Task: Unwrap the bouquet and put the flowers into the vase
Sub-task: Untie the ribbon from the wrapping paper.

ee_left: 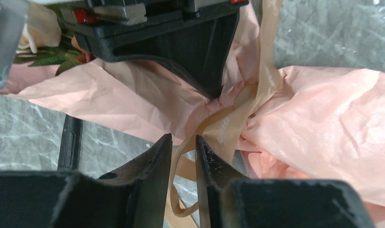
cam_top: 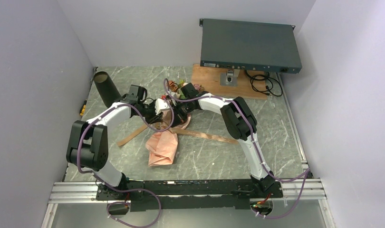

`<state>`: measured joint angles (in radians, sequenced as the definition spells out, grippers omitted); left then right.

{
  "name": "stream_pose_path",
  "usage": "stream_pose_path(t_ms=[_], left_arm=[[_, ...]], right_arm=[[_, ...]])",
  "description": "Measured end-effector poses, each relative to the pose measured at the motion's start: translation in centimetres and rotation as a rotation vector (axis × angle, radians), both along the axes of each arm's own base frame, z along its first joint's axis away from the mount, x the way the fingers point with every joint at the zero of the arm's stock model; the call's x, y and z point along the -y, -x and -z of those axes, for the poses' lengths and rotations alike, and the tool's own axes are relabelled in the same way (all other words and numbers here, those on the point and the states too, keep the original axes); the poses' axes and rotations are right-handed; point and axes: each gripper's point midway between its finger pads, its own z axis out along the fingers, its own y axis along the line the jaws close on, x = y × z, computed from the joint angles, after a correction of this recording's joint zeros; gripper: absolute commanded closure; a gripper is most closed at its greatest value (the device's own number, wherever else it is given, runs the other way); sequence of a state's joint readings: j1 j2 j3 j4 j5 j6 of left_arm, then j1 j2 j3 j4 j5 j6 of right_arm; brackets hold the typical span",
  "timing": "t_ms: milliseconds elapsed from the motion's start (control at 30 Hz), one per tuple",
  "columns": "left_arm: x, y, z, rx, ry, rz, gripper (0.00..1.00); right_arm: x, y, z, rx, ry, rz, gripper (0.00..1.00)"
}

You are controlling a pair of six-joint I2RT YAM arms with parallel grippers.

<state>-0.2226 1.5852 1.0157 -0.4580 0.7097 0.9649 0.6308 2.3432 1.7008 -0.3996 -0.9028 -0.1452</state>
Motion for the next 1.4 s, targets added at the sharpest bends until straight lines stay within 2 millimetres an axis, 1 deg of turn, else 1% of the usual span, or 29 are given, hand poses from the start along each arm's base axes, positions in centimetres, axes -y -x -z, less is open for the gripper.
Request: stream_pose_path(t_ms=[100,133,167,267,300,333,467,533,633,667,733,800,833,867,900,967,1000,1067,1200,1267,1333,1400], left_arm=[[-0.4,-0.3,0.7,-0.003,-0.03,-0.014,0.68],[-0.5,-0.3,0.8,-0.002,-0.038,-0.018,0.69],[-0.7,-0.4,1.0,0.001,-0.047,-0.021,0.72],[-1.0,-0.2,1.4,0.0,-0.064,-0.018,0.93],[-1.1,-0.1,1.6,-0.004,-0.068,-0.019,0.98],[-1.1,0.0,1.7,-0.01,-0.071,-0.025,1.0],[-1.6,-0.3,1.8,-0.052,-0.07,-0.109,1.0],[-2.2,-0.8,1.7,-0.09,-0.052,-0.201,1.0],[-4.3,-2.0,1.3,-0.137,-0.02,-0.398,1.0],[-5.3,-2.2,1.1,-0.148,-0.004,-0.479,1.0],[-7.0,-2.0,0.6,-0.165,0.025,-0.614,1.0],[-7.8,-1.1,0.1,-0.179,0.058,-0.71,1.0],[-8.0,-0.6,0.0,-0.187,0.069,-0.743,0.99],[-8.0,-0.2,-0.2,-0.19,0.079,-0.767,0.89],[-8.0,-0.1,-0.5,-0.192,0.088,-0.785,0.71],[-8.1,-0.1,-0.9,-0.189,0.103,-0.805,0.43],[-8.1,-0.2,-1.0,-0.18,0.108,-0.796,0.35],[-7.6,0.0,-1.2,-0.177,0.121,-0.749,0.33],[-5.2,0.5,-2.3,-0.133,0.132,-0.535,0.35],[-4.3,0.5,-2.8,-0.102,0.121,-0.429,0.38],[-3.4,-0.1,-3.2,-0.062,0.104,-0.311,0.41],[-2.9,-0.6,-3.0,-0.04,0.083,-0.222,0.47]], right_arm=[[0.0,0.0,0.0,-0.001,0.0,0.0,1.0],[0.0,0.0,0.0,-0.001,0.0,0.0,1.0],[0.0,0.0,0.0,-0.001,0.0,0.0,1.0],[0.0,0.0,0.0,-0.003,0.001,0.002,1.0],[0.0,0.0,0.0,-0.003,0.001,0.003,1.0],[0.0,0.0,0.0,-0.005,0.001,0.003,1.0],[0.0,0.0,0.0,-0.007,0.002,0.005,1.0],[0.0,0.0,0.1,-0.007,0.002,0.005,1.0],[0.0,0.0,0.1,-0.009,0.002,0.008,1.0],[0.0,0.0,0.1,-0.011,0.002,0.01,1.0],[0.0,0.0,0.1,-0.012,0.001,0.011,1.0],[0.0,0.0,0.1,-0.011,0.001,0.011,1.0],[0.0,0.0,0.1,-0.01,0.0,0.011,1.0],[0.1,0.0,0.2,-0.01,0.0,0.011,1.0],[0.0,0.0,0.1,-0.01,0.0,0.011,1.0],[0.1,0.0,0.1,-0.009,-0.001,0.011,1.0],[0.1,0.0,0.1,-0.009,-0.001,0.011,1.0],[0.1,0.0,0.1,-0.009,-0.001,0.011,1.0],[0.1,0.0,0.1,-0.006,-0.003,0.011,1.0],[0.1,0.0,0.1,-0.004,-0.004,0.011,1.0],[0.1,0.0,0.1,-0.004,-0.005,0.011,1.0],[0.1,0.0,0.1,-0.003,-0.005,0.012,1.0]])
